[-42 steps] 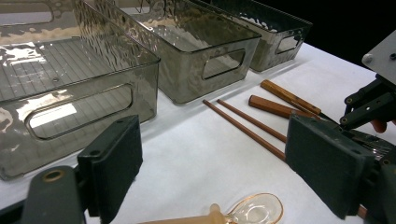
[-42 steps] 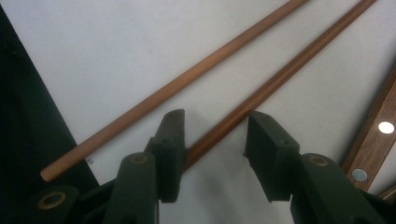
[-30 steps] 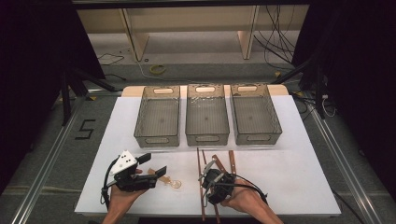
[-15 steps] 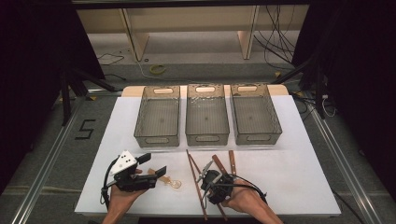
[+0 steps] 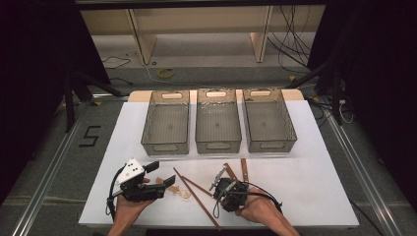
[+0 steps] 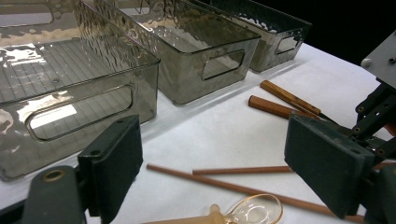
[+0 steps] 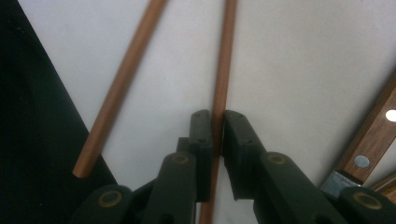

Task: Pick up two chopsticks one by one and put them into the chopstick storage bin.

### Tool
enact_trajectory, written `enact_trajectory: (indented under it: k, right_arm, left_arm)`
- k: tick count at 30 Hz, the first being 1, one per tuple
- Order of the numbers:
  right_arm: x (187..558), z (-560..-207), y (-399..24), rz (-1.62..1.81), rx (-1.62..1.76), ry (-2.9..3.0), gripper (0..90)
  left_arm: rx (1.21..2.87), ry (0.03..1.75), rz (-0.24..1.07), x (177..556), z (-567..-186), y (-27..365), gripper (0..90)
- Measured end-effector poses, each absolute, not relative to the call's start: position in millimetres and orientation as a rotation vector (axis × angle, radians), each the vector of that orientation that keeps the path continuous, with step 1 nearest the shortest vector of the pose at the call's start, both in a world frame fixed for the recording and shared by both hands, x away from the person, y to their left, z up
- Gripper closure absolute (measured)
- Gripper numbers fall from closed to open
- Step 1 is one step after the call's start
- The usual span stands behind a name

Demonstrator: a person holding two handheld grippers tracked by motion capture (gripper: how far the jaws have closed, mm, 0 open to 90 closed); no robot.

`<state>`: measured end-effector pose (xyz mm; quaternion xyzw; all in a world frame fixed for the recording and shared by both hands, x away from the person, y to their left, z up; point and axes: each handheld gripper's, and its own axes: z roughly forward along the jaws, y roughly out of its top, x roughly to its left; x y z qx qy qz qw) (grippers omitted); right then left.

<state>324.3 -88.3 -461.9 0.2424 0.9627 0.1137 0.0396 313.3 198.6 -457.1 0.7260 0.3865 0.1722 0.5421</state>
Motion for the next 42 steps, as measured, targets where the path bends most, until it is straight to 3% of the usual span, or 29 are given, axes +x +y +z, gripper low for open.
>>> enact_trajectory:
  k: [23,42]
  right_arm:
    - [330,-448,-96,0.524,0.761,2.939,84.7]
    - [322,-419,-86,0.519,0.494,2.91,84.9]
  left_arm:
    - [1.778,0.856,0.362,318,-452,191,18.9]
    - [2.243,0.541,0.261,336,-427,132,23.7]
